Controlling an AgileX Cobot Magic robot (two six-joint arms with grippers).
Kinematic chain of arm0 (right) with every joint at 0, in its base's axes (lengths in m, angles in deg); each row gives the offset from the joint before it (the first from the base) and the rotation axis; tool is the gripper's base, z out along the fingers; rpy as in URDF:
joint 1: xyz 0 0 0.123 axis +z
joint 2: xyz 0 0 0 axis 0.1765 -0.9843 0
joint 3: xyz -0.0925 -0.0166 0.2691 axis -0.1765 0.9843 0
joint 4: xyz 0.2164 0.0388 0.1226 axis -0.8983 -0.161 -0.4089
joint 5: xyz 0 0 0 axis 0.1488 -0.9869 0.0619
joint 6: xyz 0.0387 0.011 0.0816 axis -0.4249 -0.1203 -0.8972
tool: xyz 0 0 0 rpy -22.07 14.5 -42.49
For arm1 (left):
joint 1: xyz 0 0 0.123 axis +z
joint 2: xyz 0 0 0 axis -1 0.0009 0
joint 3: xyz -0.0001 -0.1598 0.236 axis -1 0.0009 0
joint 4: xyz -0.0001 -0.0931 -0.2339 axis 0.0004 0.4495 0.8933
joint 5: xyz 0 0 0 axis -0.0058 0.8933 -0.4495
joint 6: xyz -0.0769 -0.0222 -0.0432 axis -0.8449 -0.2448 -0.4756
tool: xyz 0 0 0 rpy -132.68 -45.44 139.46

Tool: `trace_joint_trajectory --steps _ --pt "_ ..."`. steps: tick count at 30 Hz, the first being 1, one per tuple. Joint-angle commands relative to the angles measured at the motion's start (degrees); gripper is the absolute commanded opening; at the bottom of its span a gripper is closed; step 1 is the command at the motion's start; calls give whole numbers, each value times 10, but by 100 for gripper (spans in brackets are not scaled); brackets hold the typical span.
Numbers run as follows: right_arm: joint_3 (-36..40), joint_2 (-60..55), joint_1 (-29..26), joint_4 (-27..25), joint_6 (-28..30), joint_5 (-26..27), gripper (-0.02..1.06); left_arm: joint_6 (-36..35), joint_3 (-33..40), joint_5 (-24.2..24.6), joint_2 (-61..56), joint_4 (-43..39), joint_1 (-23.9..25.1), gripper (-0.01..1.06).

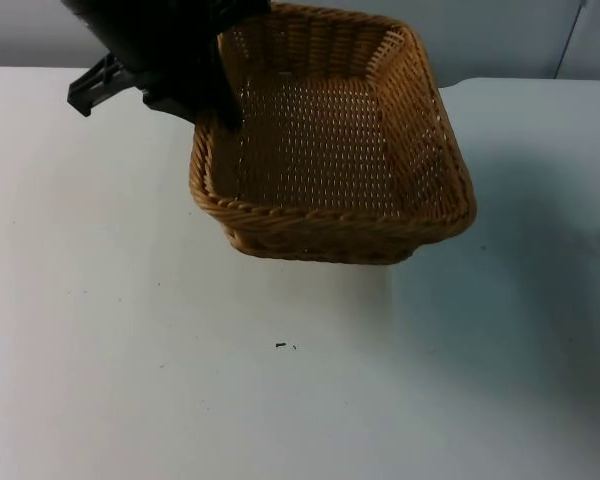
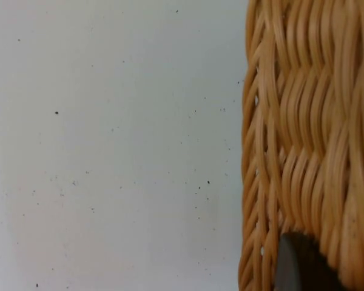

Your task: Pick up the basket with the left hand and place the ball into the basket with the right hand.

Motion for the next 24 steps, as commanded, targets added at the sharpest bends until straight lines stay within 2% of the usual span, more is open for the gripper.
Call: trace_joint_trajectory --steps 1,6,8,18,24 --pt "-6 -22 -12 11 5 -1 76 0 -4 3 -7 14 -1 0" --pt "-6 -52 -49 22 5 -2 76 0 -4 2 -7 14 -1 0" --pt "-6 -65 -67 21 5 18 76 7 -4 -2 -7 14 -1 0" --pt "-6 -130 -49 8 9 79 75 10 -4 -7 -7 18 -1 0" --pt "-6 -157 -47 5 9 98 69 13 -4 -8 -7 18 -1 0"
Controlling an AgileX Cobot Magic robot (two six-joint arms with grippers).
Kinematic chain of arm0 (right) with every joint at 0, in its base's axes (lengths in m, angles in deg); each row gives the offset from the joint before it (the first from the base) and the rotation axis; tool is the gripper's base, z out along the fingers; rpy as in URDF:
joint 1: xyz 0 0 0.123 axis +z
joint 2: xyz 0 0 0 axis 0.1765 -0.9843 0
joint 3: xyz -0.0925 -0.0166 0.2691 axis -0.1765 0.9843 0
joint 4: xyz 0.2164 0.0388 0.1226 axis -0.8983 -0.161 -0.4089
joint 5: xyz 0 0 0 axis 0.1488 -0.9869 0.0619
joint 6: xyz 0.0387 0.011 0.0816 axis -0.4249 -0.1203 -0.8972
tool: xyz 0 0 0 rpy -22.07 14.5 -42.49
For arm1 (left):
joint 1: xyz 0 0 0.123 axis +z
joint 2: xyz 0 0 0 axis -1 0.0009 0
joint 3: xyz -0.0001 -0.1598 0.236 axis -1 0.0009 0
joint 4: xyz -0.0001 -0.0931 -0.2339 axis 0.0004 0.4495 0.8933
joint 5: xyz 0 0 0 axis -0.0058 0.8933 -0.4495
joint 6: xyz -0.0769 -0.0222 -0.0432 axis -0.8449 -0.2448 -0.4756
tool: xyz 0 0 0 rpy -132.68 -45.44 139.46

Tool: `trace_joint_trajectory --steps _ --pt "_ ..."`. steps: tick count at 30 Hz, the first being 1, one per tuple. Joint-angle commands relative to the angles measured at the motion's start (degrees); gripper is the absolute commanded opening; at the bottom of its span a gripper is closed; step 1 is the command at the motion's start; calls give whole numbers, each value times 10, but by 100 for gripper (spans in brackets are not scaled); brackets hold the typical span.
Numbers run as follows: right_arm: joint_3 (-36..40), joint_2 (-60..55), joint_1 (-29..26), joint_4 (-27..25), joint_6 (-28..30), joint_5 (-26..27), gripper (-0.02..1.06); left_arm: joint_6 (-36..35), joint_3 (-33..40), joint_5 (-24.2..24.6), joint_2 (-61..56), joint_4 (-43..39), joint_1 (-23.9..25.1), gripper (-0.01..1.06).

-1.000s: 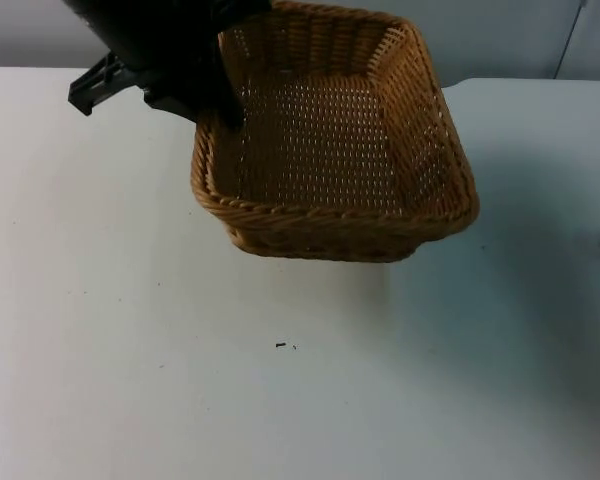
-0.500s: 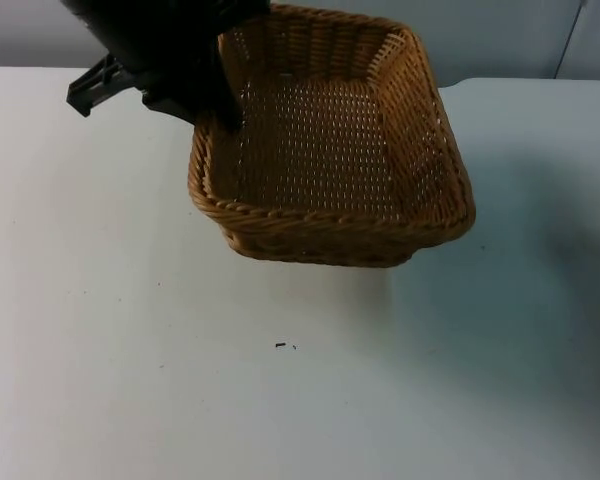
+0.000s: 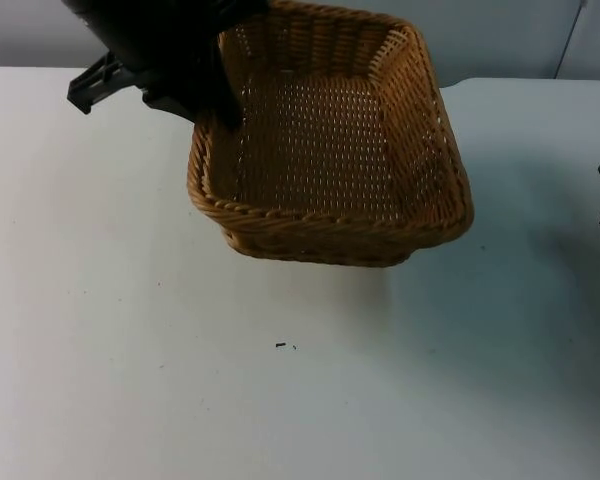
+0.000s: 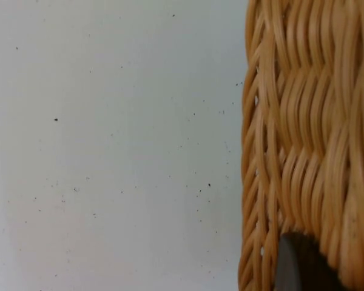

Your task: Pick up the basket with the left hand and place the ball into the basket with the right hand.

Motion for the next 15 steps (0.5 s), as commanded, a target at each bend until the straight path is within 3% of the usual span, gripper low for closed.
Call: trace_joint_trajectory --steps 1,4,7,9,12,13,15 --pt "-4 -10 2 -2 0 14 69 2 -4 -7 -7 19 -1 0" --pt "-4 -22 2 -2 -2 21 68 2 -4 -8 -7 19 -1 0" --pt "-4 -30 2 -9 -2 26 60 3 -4 -8 -7 19 -1 0" --pt "-3 -30 2 -18 -2 31 47 3 -4 -8 -7 19 -1 0" --pt "-3 -17 2 -18 -2 33 21 3 -4 -8 -7 19 -1 0" --pt "-3 -17 2 -18 -2 33 21 3 -4 -8 -7 19 -1 0" --pt "-3 -1 2 -17 1 30 0 3 -4 -8 -7 19 -1 0"
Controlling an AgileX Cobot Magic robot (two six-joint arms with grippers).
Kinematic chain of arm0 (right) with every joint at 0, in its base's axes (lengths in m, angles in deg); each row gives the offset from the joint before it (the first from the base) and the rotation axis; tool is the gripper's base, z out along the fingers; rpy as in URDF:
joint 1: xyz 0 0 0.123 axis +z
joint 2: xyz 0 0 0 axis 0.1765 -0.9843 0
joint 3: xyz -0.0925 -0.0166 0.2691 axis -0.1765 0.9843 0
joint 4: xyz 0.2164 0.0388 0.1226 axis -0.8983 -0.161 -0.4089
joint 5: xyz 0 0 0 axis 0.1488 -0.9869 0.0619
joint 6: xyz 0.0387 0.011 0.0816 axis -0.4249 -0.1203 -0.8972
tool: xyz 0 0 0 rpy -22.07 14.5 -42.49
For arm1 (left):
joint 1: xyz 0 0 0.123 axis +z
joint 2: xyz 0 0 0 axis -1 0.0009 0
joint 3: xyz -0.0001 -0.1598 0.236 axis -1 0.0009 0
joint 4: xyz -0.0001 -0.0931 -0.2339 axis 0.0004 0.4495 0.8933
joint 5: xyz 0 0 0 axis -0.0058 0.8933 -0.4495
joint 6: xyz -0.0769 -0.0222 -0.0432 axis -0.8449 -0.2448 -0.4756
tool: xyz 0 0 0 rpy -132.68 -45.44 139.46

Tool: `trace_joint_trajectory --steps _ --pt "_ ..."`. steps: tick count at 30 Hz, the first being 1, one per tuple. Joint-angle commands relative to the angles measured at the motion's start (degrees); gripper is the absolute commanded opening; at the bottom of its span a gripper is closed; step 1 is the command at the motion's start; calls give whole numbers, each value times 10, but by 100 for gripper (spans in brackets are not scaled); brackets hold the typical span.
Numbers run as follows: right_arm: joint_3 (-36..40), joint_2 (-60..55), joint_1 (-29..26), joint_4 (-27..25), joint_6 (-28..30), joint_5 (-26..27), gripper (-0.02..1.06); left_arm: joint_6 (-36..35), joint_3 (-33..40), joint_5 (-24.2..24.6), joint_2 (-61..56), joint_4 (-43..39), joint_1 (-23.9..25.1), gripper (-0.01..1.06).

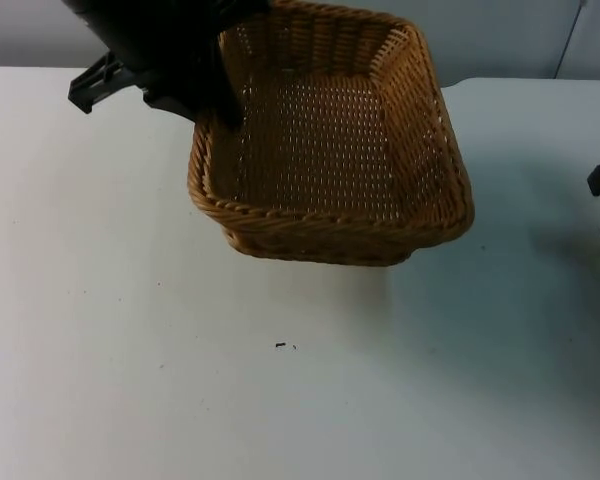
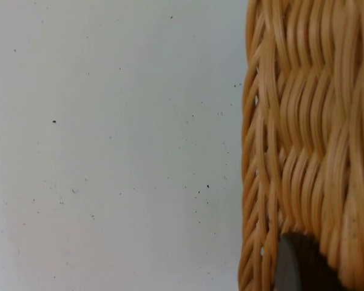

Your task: Pick up the basket with the left hand and place the ball into the basket with the right hand.

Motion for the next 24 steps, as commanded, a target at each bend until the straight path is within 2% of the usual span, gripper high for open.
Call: trace_joint_trajectory --steps 1,4,6,8,9,11,14,15,19,20,24 --pt "-3 28 1 -2 2 -3 0 1 -4 -6 -7 18 -1 0" --pt "-4 63 1 -13 1 -18 0 1 -4 -8 -7 18 -1 0" --pt "-16 127 2 -51 9 -50 0 1 -4 -9 -7 18 -1 0" --pt "-33 185 20 -102 52 -74 0 1 -4 -10 -6 18 -1 0" --pt "-33 185 20 -102 52 -74 0 1 -4 -10 -6 18 -1 0" --pt "-49 233 56 -131 73 -72 0 1 -4 -12 -4 18 -1 0" --pt "-74 264 141 -132 77 -44 0 -1 -4 -12 -4 22 -1 0" --pt "-74 264 141 -132 77 -44 0 -1 -4 -12 -4 22 -1 0" --pt "-91 229 242 -129 79 -21 0 -1 -4 -10 -4 47 -1 0" --pt "-91 229 242 -129 79 -21 0 -1 -4 -10 -4 47 -1 0" --pt "-105 159 306 -104 79 7 0 -1 -4 -9 -4 54 -1 0"
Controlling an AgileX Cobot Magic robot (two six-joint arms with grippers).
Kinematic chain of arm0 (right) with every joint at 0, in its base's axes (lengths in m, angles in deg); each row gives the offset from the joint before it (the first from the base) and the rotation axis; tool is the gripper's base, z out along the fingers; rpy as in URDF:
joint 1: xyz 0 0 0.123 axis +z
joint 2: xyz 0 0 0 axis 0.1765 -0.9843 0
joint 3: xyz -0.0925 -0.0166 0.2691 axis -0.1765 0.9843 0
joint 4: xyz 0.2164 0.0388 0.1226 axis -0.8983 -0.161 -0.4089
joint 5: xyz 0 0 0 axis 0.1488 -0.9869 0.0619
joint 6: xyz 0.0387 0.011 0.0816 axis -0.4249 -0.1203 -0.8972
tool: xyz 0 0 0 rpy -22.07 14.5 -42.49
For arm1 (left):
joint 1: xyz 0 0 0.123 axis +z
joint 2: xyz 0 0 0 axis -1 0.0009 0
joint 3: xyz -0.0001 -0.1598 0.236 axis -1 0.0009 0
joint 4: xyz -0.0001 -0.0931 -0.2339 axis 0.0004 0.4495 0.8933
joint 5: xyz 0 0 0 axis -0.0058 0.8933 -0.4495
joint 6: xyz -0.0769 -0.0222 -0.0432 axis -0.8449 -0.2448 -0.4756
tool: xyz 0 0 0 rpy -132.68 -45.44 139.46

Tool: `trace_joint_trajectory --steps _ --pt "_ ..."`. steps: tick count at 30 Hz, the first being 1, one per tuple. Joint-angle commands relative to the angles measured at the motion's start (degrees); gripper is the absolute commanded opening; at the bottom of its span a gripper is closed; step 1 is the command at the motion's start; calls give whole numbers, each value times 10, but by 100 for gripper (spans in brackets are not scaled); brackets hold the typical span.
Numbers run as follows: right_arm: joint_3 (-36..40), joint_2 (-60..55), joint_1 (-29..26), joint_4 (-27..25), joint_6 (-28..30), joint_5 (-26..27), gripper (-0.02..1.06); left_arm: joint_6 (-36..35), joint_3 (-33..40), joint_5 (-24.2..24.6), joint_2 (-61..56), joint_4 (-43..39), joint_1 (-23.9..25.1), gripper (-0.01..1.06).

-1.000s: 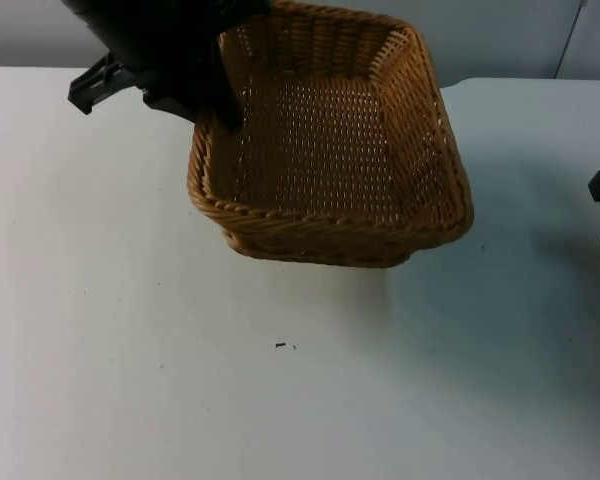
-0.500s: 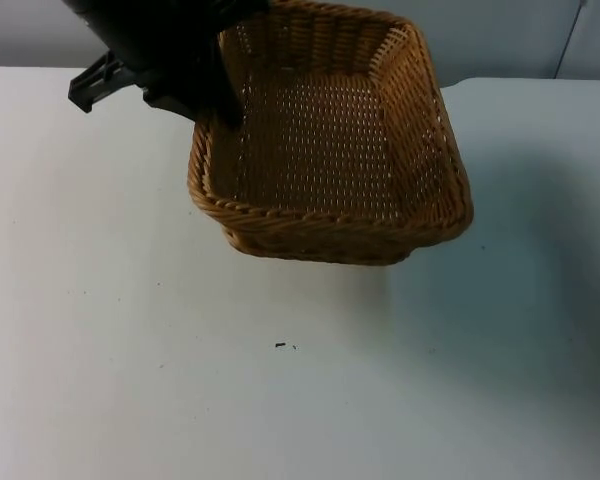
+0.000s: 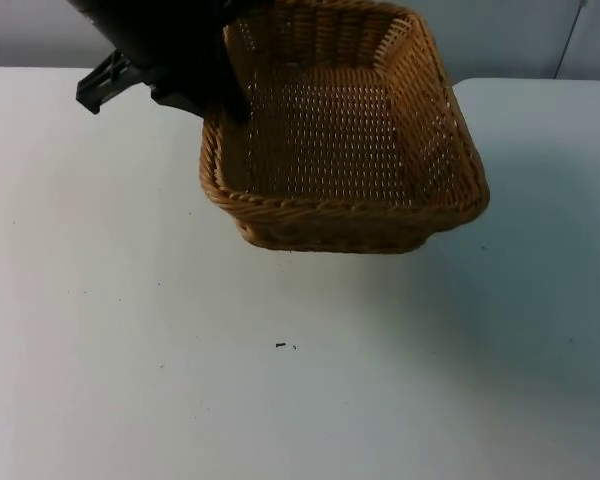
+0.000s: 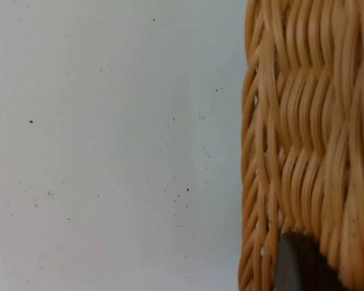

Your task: Pick up the basket with the left hand and place the ball into the basket with the right hand.

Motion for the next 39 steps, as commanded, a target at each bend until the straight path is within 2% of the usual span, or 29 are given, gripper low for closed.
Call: trace_joint_trajectory --steps 1,4,9,18,20,21,25,26,28,30,33,39 --pt "-14 -30 23 16 4 14 0 -2 -4 -5 -4 24 -1 0" --pt "-36 -71 32 19 4 -4 0 -2 -4 -1 -4 39 -1 0" --pt "-66 -125 35 19 4 -4 0 10 -4 -2 -4 61 -1 0" --pt "-66 -169 35 23 4 -5 2 12 -4 -6 -4 62 -1 0" --pt "-66 -169 35 23 4 -4 12 12 -4 -6 -4 62 -1 0" --pt "-66 -169 35 23 4 -4 12 12 -4 -6 -4 62 -1 0" --pt "-66 -169 35 19 4 0 53 12 -4 -6 -4 62 -1 0" --pt "-66 -169 35 19 4 0 53 12 -4 -6 -4 62 -1 0" --pt "-66 -162 35 16 4 0 70 12 -4 -6 -4 62 -1 0" --pt "-66 -144 35 18 4 -6 82 12 -4 -7 -4 62 -1 0" --pt "-66 -107 35 18 4 -6 87 12 -4 -9 -4 62 -1 0" --pt "-66 9 35 18 3 -7 87 12 -4 -9 1 62 -1 0"
